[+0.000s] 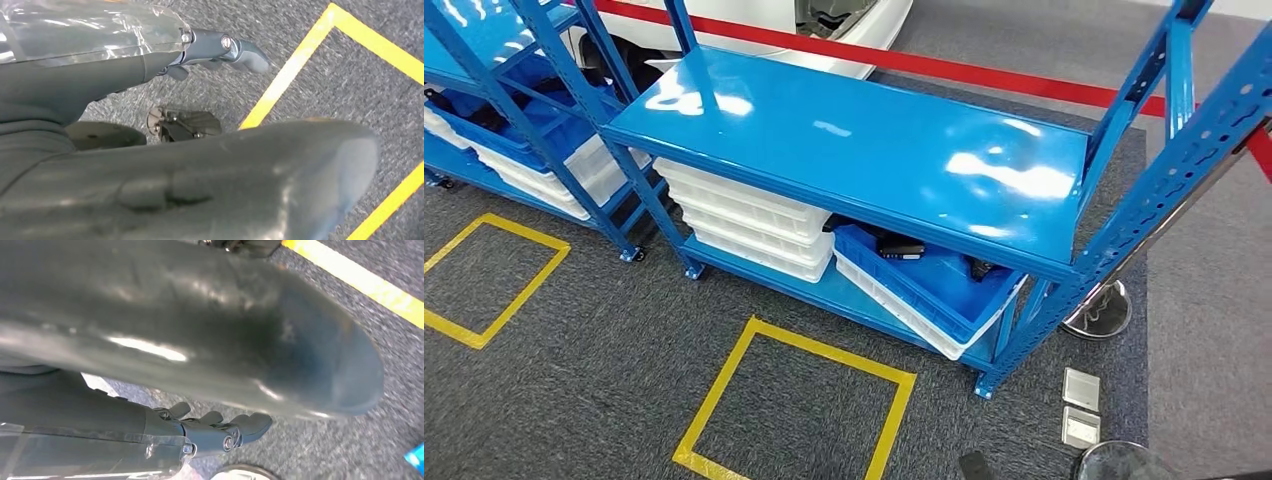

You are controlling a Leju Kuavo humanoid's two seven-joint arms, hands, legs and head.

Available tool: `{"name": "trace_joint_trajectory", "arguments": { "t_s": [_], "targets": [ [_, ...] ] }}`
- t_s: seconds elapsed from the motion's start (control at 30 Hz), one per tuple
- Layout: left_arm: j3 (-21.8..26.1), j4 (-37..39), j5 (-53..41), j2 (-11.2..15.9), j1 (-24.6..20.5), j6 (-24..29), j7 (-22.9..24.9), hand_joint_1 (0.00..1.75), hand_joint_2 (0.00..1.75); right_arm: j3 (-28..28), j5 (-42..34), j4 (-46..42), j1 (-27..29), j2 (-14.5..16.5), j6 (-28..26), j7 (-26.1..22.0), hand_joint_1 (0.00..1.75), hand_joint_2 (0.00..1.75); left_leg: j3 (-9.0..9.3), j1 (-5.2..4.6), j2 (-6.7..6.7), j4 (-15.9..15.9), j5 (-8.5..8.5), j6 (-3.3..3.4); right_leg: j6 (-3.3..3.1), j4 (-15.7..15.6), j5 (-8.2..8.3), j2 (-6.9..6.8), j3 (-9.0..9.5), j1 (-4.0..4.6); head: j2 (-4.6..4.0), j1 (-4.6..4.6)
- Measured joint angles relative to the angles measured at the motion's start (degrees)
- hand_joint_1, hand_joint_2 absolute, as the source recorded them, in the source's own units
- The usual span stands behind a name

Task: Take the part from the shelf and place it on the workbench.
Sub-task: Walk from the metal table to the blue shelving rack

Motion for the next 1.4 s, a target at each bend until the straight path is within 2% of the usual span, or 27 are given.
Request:
{"name": "trace_joint_trajectory", "arguments": {
  "t_s": [0.03,0.1,0.17,0.2,0.3,0.33,0.37,0.43,0.47,0.53,0.6,0.67,0.73,0.8,0.83,0.87,0.9,0.97,1.0,1.03,1.1,1.17,1.23,1.3,1.33,1.37,1.4],
  "targets": [
    [0.0,0.0,0.0,0.0,0.0,0.0,0.0,0.00,0.00,0.1,0.0,0.0,0.0,0.0,0.0,0.0,0.00,0.00,0.32,-0.24,-0.26,-1.0,0.18,0.39,0.08,-0.1,0.01,0.22,-0.04,-0.19,0.00,0.05],
    [0.0,0.0,0.0,0.0,0.0,0.0,0.0,0.00,0.00,0.2,0.0,0.0,-0.1,0.1,0.1,0.0,0.00,0.00,0.95,-0.40,0.01,-2.6,0.28,0.41,0.44,-0.6,0.08,0.49,0.00,-0.37,0.00,-0.16],
    [0.0,0.0,0.0,0.0,-0.2,0.0,0.0,0.00,0.00,0.4,0.0,0.0,0.0,0.1,0.1,0.0,0.00,0.00,2.24,0.11,0.61,-5.0,0.46,0.18,0.83,0.4,-0.81,-0.08,-0.34,-0.20,0.00,-0.21],
    [0.0,0.0,0.0,-0.1,-0.3,0.0,0.0,0.00,0.00,0.5,0.0,0.0,-0.1,0.1,0.1,0.0,0.00,0.00,2.85,0.43,0.95,-6.2,0.58,0.03,1.07,2.3,-1.95,-0.53,-1.24,-0.10,0.00,-0.06],
    [0.0,0.0,0.0,-0.2,-0.2,0.0,0.0,0.00,0.00,0.6,0.0,0.0,-0.2,0.0,0.1,0.0,0.00,0.00,3.24,0.59,1.77,-6.4,0.41,-0.31,1.89,11.5,-5.56,-1.45,-6.22,-0.50,0.00,0.39],
    [0.0,0.0,0.0,-0.2,-0.2,0.0,0.0,0.00,0.00,0.6,-0.1,0.0,-0.1,-0.1,0.1,0.1,0.00,0.00,3.24,0.63,1.97,-6.1,0.16,-0.46,2.17,12.8,-5.29,-1.58,-7.12,-0.67,0.00,0.42],
    [0.0,0.0,0.0,-0.2,-0.2,0.0,0.0,0.00,0.00,0.7,-0.1,0.0,0.0,-0.1,0.1,0.1,0.00,0.00,3.24,0.70,2.09,-5.7,-0.13,-0.65,2.40,12.1,-4.01,-1.72,-7.08,-0.84,0.00,0.43],
    [0.0,0.0,0.0,-0.3,-0.2,0.0,0.0,0.00,0.00,0.8,-0.2,0.0,0.1,-0.2,0.2,0.2,0.00,0.00,3.24,0.95,2.32,-4.8,-0.87,-1.22,2.75,5.8,-0.10,-2.25,-4.45,-1.07,0.00,0.46],
    [0.0,0.0,0.0,-0.3,-0.2,0.0,0.0,0.00,0.00,0.9,-0.2,0.0,0.1,-0.2,0.2,0.2,0.00,0.00,3.20,0.95,2.42,-4.2,-1.25,-1.58,2.75,2.9,1.14,-2.52,-3.21,-1.02,0.00,0.53],
    [0.0,0.0,0.0,-0.3,-0.3,0.0,-0.1,0.00,0.00,1.0,-0.2,0.0,-0.1,-0.2,0.3,0.2,0.00,0.00,3.08,0.84,2.55,-3.5,-1.72,-2.22,1.95,0.5,1.51,-2.57,-2.20,-0.79,0.00,0.62],
    [0.0,0.1,0.0,-0.3,-0.3,0.0,-0.1,0.00,0.00,1.1,-0.3,0.0,0.0,-0.2,0.4,0.3,0.00,0.00,3.03,0.76,2.58,-3.3,-1.79,-2.63,0.90,0.4,1.60,-2.21,-2.30,-0.67,0.00,0.55],
    [0.0,0.1,0.0,-0.3,-0.3,0.0,-0.1,0.00,0.00,1.3,-0.4,0.0,0.0,-0.2,0.4,0.3,0.00,0.00,2.76,0.90,2.38,-2.2,-2.81,-3.18,0.23,0.2,1.83,-2.11,-2.31,-0.82,0.00,0.33],
    [0.0,0.1,0.0,-0.3,-0.3,0.0,-0.1,0.00,0.00,1.5,-0.4,0.0,0.0,-0.2,0.4,0.3,0.00,0.00,0.86,1.16,2.09,2.8,-6.05,-3.86,-0.24,0.1,2.02,-2.00,-2.40,-1.01,0.00,0.04],
    [0.0,0.1,0.0,-0.3,-0.2,0.0,-0.1,0.00,0.00,1.6,-0.5,0.0,0.0,-0.2,0.4,0.3,0.00,0.00,-2.38,1.35,2.03,10.2,-9.48,-4.25,-0.37,0.1,2.05,-1.80,-2.53,-1.02,0.00,-0.16],
    [0.0,0.1,0.0,-0.3,-0.2,-0.1,-0.1,0.00,0.00,1.6,-0.5,0.0,0.1,-0.2,0.4,0.3,0.00,0.00,-3.40,1.40,2.02,12.5,-10.04,-4.28,-0.37,0.1,2.05,-1.65,-2.55,-1.02,0.00,-0.18],
    [0.0,0.1,0.0,-0.3,-0.1,-0.1,-0.1,0.00,0.00,1.7,-0.6,0.0,0.1,-0.3,0.4,0.4,0.00,0.00,-3.44,1.43,2.02,12.6,-9.41,-4.21,-0.37,0.1,2.05,-1.46,-2.52,-1.03,0.00,-0.20],
    [0.0,0.1,0.0,-0.3,-0.1,-0.2,-0.1,0.00,0.00,1.8,-0.6,0.0,0.1,-0.3,0.4,0.4,0.00,0.00,-2.39,1.44,1.97,10.4,-7.74,-4.04,-0.36,0.1,2.05,-1.22,-2.43,-1.05,0.00,-0.22],
    [0.0,0.1,-0.1,-0.3,-0.1,-0.2,-0.1,0.00,0.00,1.8,-0.6,0.0,0.0,-0.2,0.4,0.4,0.00,0.00,1.28,1.42,1.31,2.6,-3.79,-3.59,-0.22,0.2,2.01,-0.70,-2.28,-1.02,0.00,-0.25],
    [0.0,0.1,-0.1,-0.3,-0.2,-0.2,-0.1,0.00,0.00,1.9,-0.7,0.0,0.0,-0.2,0.4,0.4,0.00,0.00,2.66,1.36,0.89,-0.7,-2.66,-3.42,-0.05,0.2,2.01,-0.43,-2.30,-0.98,0.00,-0.28],
    [0.0,0.1,-0.1,-0.3,-0.2,-0.2,-0.1,0.00,0.00,1.9,-0.7,0.0,-0.1,-0.2,0.4,0.4,0.00,0.00,3.38,1.26,0.53,-2.6,-2.24,-3.31,0.18,0.2,2.05,-0.25,-2.37,-0.98,0.00,-0.29],
    [0.0,0.1,-0.1,-0.3,-0.1,-0.2,-0.1,0.00,0.00,1.9,-0.7,0.0,0.0,-0.3,0.4,0.4,0.00,0.00,3.48,1.03,0.47,-3.5,-2.27,-3.10,0.82,-0.1,2.30,0.07,-2.45,-1.03,0.00,-0.30],
    [0.0,0.1,-0.1,-0.3,-0.2,-0.2,-0.1,0.00,0.00,1.9,-0.7,0.0,0.1,-0.2,0.4,0.4,0.00,0.00,3.64,1.20,0.90,-4.1,-1.81,-2.40,1.46,0.0,1.95,-0.15,-2.44,-1.06,0.00,-0.24],
    [0.0,0.1,-0.1,-0.3,-0.2,-0.3,-0.1,0.00,0.00,1.9,-0.7,0.0,0.1,-0.2,0.4,0.4,0.00,0.00,3.74,1.41,1.48,-4.8,-1.36,-1.70,1.82,3.8,-0.69,-0.97,-3.99,-1.03,0.00,0.12],
    [0.0,0.1,-0.1,-0.3,-0.2,-0.3,-0.1,0.00,0.00,1.9,-0.8,0.0,0.0,-0.2,0.4,0.4,0.00,0.00,3.61,1.23,2.05,-4.9,-1.29,-1.47,2.00,11.5,-4.58,-1.51,-7.48,-1.01,0.00,0.57],
    [0.0,0.1,-0.1,-0.3,-0.1,-0.3,-0.1,0.00,0.00,1.9,-0.8,0.0,0.0,-0.2,0.4,0.4,0.00,0.00,3.59,1.12,2.33,-4.9,-1.30,-1.43,2.07,14.8,-5.65,-1.57,-8.89,-0.99,0.00,0.69],
    [0.0,0.1,-0.1,-0.3,-0.1,-0.3,-0.1,0.00,0.00,1.9,-0.8,0.0,0.1,-0.2,0.4,0.4,0.00,0.00,3.60,1.02,2.52,-4.9,-1.32,-1.39,2.07,16.1,-5.60,-1.59,-9.43,-0.99,0.00,0.74],
    [0.0,0.1,-0.1,-0.3,-0.1,-0.3,-0.1,0.00,0.00,1.9,-0.8,0.0,0.2,-0.3,0.4,0.5,0.00,0.00,3.67,0.96,2.66,-4.8,-1.36,-1.38,1.96,14.9,-4.29,-1.64,-8.72,-0.97,0.00,0.77]
  ]
}}
